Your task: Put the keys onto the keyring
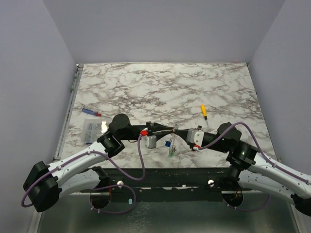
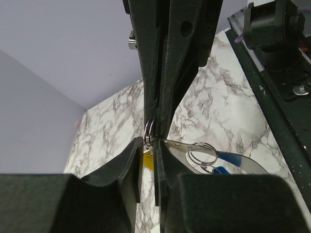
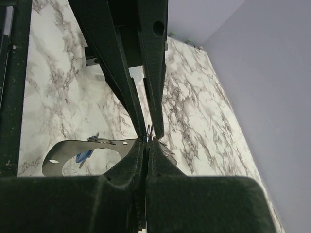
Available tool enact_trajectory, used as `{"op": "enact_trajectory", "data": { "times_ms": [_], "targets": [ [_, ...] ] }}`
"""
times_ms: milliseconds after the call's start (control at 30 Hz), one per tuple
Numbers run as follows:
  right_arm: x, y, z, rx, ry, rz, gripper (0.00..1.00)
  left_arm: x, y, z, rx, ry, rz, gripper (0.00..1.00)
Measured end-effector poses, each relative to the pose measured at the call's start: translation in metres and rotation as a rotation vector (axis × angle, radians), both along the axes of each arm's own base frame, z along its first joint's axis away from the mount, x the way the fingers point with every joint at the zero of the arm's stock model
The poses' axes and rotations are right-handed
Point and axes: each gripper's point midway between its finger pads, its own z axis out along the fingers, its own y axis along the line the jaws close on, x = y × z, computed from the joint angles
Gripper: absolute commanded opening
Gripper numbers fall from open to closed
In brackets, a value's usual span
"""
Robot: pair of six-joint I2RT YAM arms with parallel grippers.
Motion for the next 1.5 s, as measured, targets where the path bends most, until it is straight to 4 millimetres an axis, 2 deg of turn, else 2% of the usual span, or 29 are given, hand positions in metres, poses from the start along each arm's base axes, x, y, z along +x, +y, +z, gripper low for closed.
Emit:
{"op": "enact_trajectory", "data": {
  "times_ms": [100, 200, 267, 333, 400, 533, 800, 967, 1267, 1500],
  "targets": [
    [0.001, 0.000, 0.000, -0.001, -0.003, -0.002, 0.01, -0.001, -0.001, -0.002, 0.006, 0.009, -0.012, 0.00],
    [0.002, -0.001, -0.001, -0.007, -0.011, -0.005, 0.01, -0.001, -0.002, -0.005, 0.012, 0.023, -0.018, 0.00],
    [0.003, -0.001, -0.001, -0.012, -0.015, -0.008, 0.09, 0.000, -0.002, -0.005, 0.014, 0.027, -0.015, 0.00],
    [0.005, -0.001, -0.002, -0.015, -0.016, -0.013, 0.24, 0.002, -0.002, -0.005, 0.016, 0.029, -0.013, 0.00],
    [0.006, -0.001, -0.002, -0.011, -0.013, -0.021, 0.34, 0.004, -0.002, -0.005, 0.017, 0.029, 0.001, 0.00],
    [0.008, -0.003, 0.000, -0.009, -0.018, -0.040, 0.41, 0.012, -0.001, -0.008, 0.025, 0.032, 0.048, 0.00],
    [0.020, -0.013, 0.000, -0.056, -0.012, -0.124, 0.43, 0.034, 0.003, -0.022, 0.072, 0.043, 0.160, 0.00],
    [0.035, -0.010, 0.004, -0.124, -0.004, -0.175, 0.45, 0.046, 0.005, -0.029, 0.113, 0.045, 0.219, 0.00],
    [0.049, -0.002, -0.023, -0.247, 0.032, -0.203, 0.45, 0.058, 0.009, -0.041, 0.159, 0.062, 0.287, 0.00],
    [0.053, 0.003, -0.032, -0.286, 0.034, -0.197, 0.39, 0.061, 0.009, -0.047, 0.178, 0.067, 0.298, 0.00]
  ]
}}
